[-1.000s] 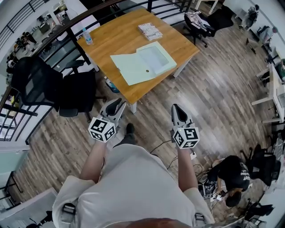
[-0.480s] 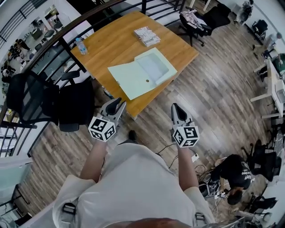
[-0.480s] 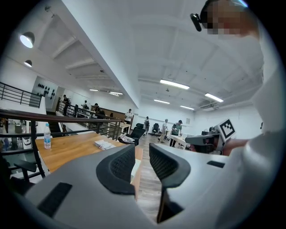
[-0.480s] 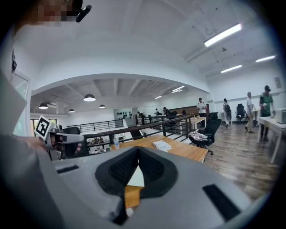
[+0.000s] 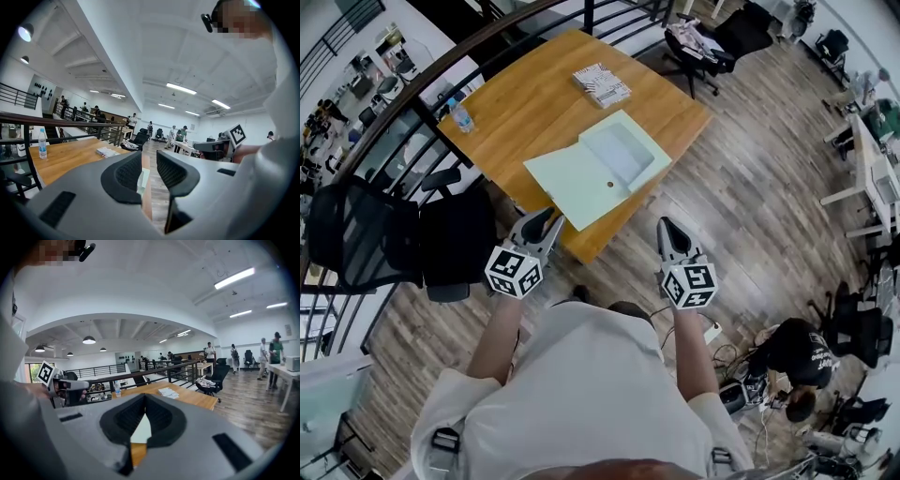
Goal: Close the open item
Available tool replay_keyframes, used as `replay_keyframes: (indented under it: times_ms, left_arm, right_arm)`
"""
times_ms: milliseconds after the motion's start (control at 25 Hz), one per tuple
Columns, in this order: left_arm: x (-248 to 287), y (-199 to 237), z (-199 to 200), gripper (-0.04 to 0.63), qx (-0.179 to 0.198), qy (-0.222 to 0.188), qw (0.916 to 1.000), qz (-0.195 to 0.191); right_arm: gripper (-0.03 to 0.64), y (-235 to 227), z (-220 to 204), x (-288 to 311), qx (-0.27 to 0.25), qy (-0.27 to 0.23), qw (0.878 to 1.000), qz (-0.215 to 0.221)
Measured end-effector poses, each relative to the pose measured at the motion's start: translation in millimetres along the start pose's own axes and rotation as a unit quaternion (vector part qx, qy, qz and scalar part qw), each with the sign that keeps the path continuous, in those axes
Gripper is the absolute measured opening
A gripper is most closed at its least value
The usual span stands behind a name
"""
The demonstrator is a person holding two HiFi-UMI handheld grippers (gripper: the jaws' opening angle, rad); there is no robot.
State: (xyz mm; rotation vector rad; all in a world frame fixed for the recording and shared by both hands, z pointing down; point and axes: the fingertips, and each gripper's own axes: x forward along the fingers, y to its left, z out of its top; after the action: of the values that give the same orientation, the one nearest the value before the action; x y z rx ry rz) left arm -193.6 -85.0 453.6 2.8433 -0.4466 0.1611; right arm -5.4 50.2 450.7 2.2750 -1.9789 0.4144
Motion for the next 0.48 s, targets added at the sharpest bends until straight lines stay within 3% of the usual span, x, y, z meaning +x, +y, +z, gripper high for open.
replay_keyframes:
  times_ms: [480]
  left_arm:
    - [34,26,-4,0.095,-0.019,0.012,0.9997,0.008]
  right_arm:
    - [0.003,-25,6,37,-0.004,0.018,1.000,0.006]
